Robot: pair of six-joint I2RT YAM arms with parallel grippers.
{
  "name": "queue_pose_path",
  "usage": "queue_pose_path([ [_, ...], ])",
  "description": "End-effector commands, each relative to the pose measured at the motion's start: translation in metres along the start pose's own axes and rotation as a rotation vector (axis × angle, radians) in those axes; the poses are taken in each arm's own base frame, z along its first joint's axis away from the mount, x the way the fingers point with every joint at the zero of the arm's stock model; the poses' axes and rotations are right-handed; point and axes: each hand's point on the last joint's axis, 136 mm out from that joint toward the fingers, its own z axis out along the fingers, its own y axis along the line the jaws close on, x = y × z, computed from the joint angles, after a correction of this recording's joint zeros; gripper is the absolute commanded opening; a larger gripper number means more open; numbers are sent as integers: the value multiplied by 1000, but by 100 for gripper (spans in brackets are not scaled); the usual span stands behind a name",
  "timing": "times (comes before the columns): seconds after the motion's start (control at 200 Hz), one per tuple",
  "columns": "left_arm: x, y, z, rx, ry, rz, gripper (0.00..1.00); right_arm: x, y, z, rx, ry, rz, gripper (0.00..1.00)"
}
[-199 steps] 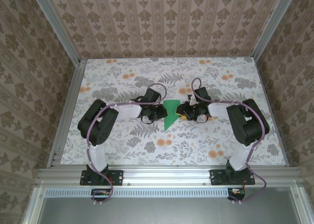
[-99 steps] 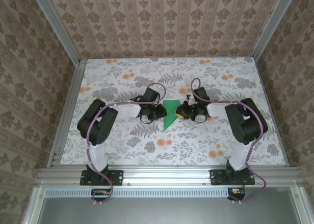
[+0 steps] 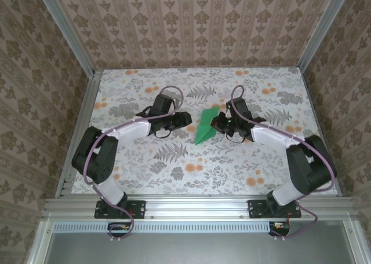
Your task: Fold a paper plane with a square sheet of paper (pick it up from the middle)
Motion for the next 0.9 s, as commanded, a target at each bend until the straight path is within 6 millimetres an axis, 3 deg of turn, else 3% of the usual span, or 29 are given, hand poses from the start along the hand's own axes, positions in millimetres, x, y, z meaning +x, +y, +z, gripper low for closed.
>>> queue_pose_path([
  [0.0,-7,-2,-16,34,-48,68,61,1,-20,-17,143,-105,53,0],
  [0.115,-12,0,-31,18,-97,104,73,1,-12,-29,186,-173,43,0],
  [0.285,-18,6,-58,-20,-182,142,97,-13,16,-65,190,-323,-23,0],
  [0.395,-18,7,-71,-37,-216,178,100,-18,19,-79,215,-387,-40,0],
  [0.645,-12,5,-83,-104,-299,329,100,-5,2,-45,218,-322,49,0],
  [0.725,-4,1,-79,-140,-256,393,100,-3,4,-36,192,-307,77,0],
  [0.895,12,-15,-63,-145,-229,515,100,9,-15,3,170,-224,164,0],
])
